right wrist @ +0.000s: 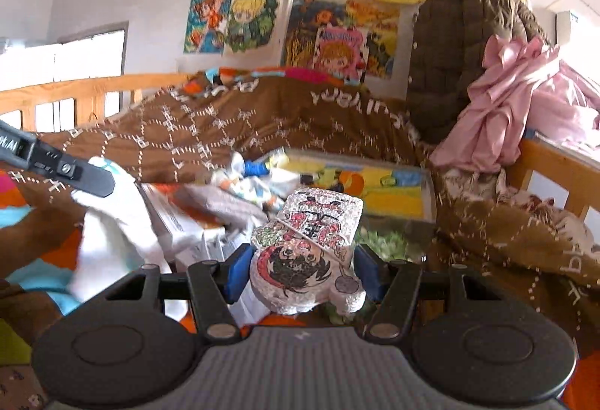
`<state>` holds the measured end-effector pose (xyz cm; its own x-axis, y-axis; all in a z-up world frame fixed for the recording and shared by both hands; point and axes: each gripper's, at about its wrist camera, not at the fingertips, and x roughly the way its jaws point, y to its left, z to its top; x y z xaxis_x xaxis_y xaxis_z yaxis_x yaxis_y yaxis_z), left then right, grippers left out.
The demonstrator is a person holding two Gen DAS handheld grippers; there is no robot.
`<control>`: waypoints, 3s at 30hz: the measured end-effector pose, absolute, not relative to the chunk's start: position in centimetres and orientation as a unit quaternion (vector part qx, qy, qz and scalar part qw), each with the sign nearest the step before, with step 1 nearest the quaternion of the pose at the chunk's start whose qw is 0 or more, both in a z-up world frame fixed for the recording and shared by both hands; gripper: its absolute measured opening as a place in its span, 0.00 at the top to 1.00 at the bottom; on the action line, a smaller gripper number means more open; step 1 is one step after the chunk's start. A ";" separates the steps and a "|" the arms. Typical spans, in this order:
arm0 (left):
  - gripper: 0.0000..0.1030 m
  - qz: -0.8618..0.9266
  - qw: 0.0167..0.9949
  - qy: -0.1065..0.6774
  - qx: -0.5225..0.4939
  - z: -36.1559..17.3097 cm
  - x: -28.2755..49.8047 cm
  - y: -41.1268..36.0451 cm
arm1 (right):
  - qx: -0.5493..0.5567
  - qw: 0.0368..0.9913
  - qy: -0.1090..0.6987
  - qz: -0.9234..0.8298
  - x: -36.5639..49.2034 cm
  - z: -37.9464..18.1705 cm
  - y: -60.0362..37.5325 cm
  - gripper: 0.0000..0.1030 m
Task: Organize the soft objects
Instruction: 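Carry the white towel with the left tool while the right tool carries the plush to the frog tray, then open the left tool over the tray while the right tool releases the plush into it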
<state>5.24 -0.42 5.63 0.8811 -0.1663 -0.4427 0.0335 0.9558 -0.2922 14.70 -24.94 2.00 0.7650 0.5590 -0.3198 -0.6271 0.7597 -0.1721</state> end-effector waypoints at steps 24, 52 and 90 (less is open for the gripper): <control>0.95 -0.076 0.967 0.217 -0.110 13.9 19.6 1.4 | -0.093 0.945 0.079 0.304 21.8 7.7 -23.7 0.38; 0.94 -0.022 0.955 0.259 -0.140 2.6 42.6 11.9 | -0.122 0.907 0.249 0.317 46.4 3.3 -8.6 0.38; 0.35 0.017 0.946 0.294 -0.132 2.2 42.1 10.8 | -0.150 0.915 0.264 0.266 45.6 4.8 -9.5 0.08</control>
